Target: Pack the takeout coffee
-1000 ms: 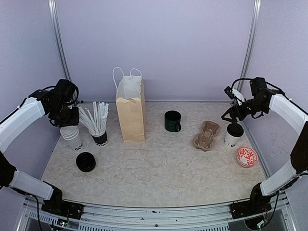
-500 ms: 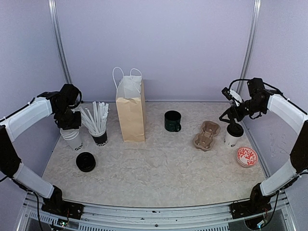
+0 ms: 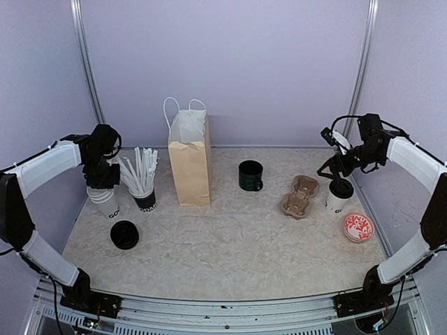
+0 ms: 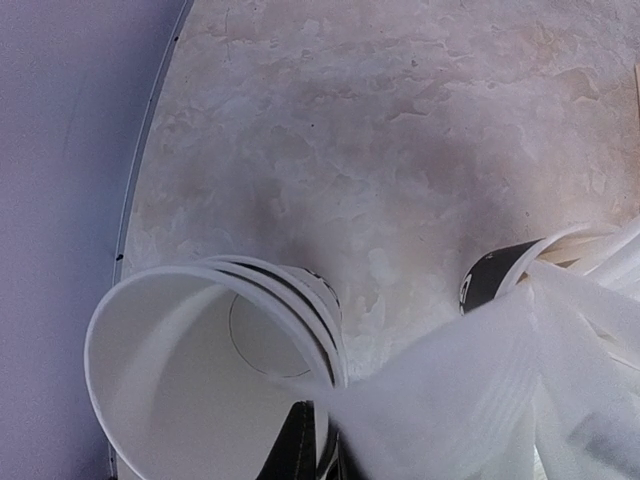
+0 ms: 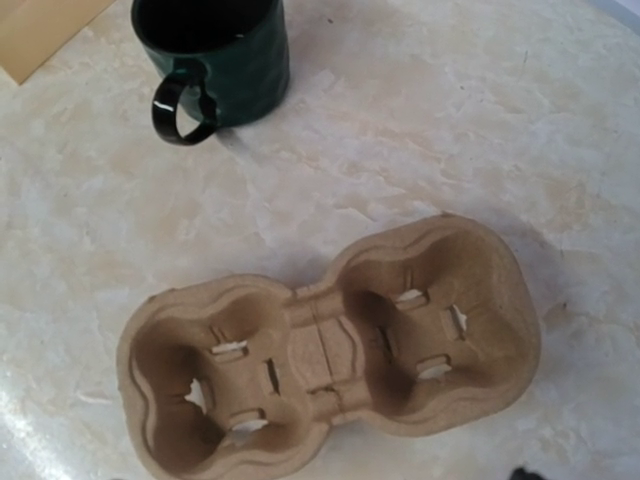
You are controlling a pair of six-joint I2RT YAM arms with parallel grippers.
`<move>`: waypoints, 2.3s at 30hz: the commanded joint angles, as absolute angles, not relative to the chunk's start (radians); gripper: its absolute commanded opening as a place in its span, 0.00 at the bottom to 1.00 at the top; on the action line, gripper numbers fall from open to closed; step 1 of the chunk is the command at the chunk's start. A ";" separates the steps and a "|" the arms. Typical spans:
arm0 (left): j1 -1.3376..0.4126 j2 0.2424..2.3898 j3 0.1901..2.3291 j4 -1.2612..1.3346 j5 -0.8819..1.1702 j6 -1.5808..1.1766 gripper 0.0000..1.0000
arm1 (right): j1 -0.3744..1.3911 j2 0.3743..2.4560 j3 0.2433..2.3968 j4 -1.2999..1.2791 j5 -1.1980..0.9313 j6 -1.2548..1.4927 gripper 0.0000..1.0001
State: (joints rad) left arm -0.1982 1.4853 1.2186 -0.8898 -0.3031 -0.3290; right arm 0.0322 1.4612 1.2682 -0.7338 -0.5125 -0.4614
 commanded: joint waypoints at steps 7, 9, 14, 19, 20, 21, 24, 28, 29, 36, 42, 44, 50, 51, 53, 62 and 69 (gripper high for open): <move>-0.164 1.493 1.230 -0.900 -0.319 -0.305 0.00 | 0.054 1.465 1.262 -0.721 -0.523 -0.449 0.80; -0.164 1.494 1.269 -0.935 -0.304 -0.315 0.00 | 0.057 1.463 1.266 -0.723 -0.525 -0.448 0.80; -0.192 1.451 1.359 -1.060 -0.544 -0.406 0.00 | 0.062 1.452 1.281 -0.733 -0.542 -0.448 0.80; -0.187 1.447 1.374 -1.031 -0.360 -0.411 0.00 | 0.071 1.460 1.293 -0.734 -0.563 -0.444 0.80; -0.233 1.467 1.423 -1.118 -0.505 -0.436 0.00 | 0.074 1.463 1.298 -0.734 -0.568 -0.441 0.80; -0.212 1.520 1.440 -1.146 -0.372 -0.412 0.00 | 0.078 1.463 1.300 -0.734 -0.574 -0.440 0.80; -0.211 1.489 1.441 -1.091 -0.368 -0.426 0.00 | 0.092 1.466 1.306 -0.732 -0.575 -0.437 0.80; -0.195 1.497 1.465 -1.131 -0.314 -0.425 0.00 | 0.098 1.468 1.310 -0.732 -0.574 -0.437 0.80; -0.189 1.500 1.486 -1.171 -0.341 -0.428 0.00 | 0.098 1.469 1.310 -0.729 -0.576 -0.437 0.80; -0.189 1.536 1.555 -1.253 -0.488 -0.461 0.00 | 0.107 1.476 1.315 -0.725 -0.599 -0.430 0.79; -0.258 1.550 1.534 -1.268 -0.521 -0.482 0.00 | 0.114 1.479 1.317 -0.723 -0.621 -0.425 0.79; -0.175 1.597 1.495 -1.243 -0.289 -0.416 0.00 | 0.117 1.477 1.318 -0.723 -0.620 -0.426 0.79; -0.209 1.549 1.509 -1.215 -0.427 -0.463 0.00 | 0.125 1.477 1.321 -0.720 -0.619 -0.428 0.79; -0.209 1.517 1.512 -1.215 -0.534 -0.475 0.00 | 0.126 1.478 1.320 -0.719 -0.620 -0.427 0.79; -0.168 1.563 1.542 -1.302 -0.336 -0.425 0.00 | 0.129 1.483 1.321 -0.717 -0.623 -0.425 0.79; -0.202 1.531 1.535 -1.289 -0.529 -0.511 0.00 | 0.161 1.498 1.340 -0.725 -0.619 -0.426 0.79; -0.178 1.470 1.553 -1.260 -0.362 -0.464 0.00 | 0.173 1.506 1.341 -0.720 -0.632 -0.426 0.79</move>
State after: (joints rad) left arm -0.1844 1.5238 1.5124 -1.2457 -0.3912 -0.4690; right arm 0.1543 1.4914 1.3128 -0.7273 -0.6117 -0.4286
